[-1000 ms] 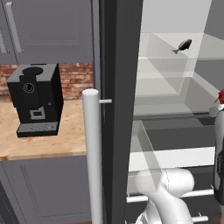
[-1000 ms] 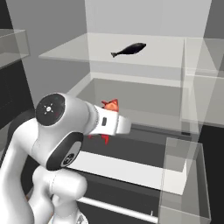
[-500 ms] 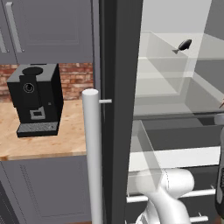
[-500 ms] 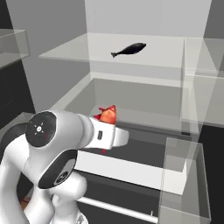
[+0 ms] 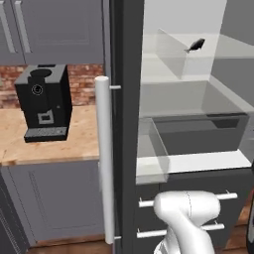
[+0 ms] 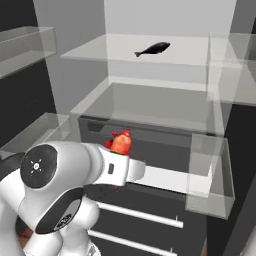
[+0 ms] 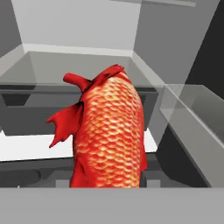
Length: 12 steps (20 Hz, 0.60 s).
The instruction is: Gather the carrot and eggplant from the fridge and place them on a tray on the dining counter. Then gather the fishs from the fridge and place them on the other tray.
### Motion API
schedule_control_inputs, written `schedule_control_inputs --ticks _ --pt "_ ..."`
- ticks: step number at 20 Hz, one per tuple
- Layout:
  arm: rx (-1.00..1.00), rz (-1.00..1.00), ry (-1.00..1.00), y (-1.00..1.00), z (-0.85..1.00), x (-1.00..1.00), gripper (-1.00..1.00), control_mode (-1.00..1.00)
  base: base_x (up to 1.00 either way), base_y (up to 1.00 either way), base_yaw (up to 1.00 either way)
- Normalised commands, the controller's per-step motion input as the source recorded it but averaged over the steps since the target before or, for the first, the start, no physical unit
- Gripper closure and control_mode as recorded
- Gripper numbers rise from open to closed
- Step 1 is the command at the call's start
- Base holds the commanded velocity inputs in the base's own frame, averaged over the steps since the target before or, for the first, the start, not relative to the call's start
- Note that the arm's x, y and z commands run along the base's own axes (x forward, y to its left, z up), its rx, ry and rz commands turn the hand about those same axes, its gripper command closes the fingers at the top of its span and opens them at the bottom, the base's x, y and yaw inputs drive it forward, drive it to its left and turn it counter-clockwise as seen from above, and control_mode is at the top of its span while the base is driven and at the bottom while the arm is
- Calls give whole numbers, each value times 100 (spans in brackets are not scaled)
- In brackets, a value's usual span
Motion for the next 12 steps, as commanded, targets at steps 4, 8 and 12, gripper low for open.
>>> schedule_control_inputs --ticks 4,8,12 --pt "0 0 0 0 0 0 100 100 -50 41 -12" --pt "0 0 0 0 0 0 100 100 -77 3 -32" --pt "0 0 0 0 0 0 100 100 -75 -9 -48"
